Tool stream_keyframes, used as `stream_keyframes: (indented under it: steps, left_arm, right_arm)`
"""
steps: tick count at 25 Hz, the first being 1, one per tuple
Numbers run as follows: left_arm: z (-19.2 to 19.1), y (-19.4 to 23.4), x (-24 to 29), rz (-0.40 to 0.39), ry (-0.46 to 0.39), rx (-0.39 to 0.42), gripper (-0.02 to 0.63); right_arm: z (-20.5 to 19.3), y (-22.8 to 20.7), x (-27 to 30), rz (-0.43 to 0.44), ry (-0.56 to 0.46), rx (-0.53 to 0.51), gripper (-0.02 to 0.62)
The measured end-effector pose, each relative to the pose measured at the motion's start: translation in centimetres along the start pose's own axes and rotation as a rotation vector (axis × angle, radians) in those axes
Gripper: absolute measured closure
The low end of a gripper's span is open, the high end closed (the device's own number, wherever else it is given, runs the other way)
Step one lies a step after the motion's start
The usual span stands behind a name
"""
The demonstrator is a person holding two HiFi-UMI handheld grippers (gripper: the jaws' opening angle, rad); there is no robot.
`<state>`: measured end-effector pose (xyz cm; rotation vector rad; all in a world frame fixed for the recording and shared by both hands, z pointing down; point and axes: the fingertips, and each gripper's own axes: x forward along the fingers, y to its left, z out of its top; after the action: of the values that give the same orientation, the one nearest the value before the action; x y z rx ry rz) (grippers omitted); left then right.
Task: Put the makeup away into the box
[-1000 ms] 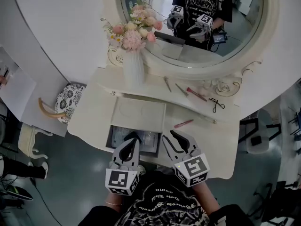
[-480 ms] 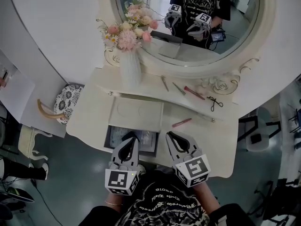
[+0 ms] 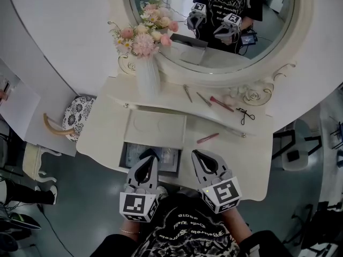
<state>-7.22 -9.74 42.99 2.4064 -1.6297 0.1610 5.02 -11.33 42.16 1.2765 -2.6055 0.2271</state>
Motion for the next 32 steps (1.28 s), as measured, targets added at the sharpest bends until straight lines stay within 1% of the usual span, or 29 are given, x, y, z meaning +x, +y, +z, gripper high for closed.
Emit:
stream_keyframes:
  steps: [15, 21, 32]
  left_arm:
    - [-0.6, -0.4, 0.0, -0.013, 0.021, 0.003, 0.591]
    - [-0.1, -0.7, 0.1, -0.018, 0.001, 0.006, 0.591]
    - [-0.1, -1.1, 0.3, -0.042, 0.002, 0.014, 0.591]
  right_arm:
    - [-1.0, 0.3, -0.3, -0.006, 0.023, -0.033, 0.586]
    - [-1.1, 0.3, -0.5, -0.003, 0.013, -0.028, 0.586]
    - [-1.2, 0.2, -0.4, -0.012, 0.008, -0.038, 0.586]
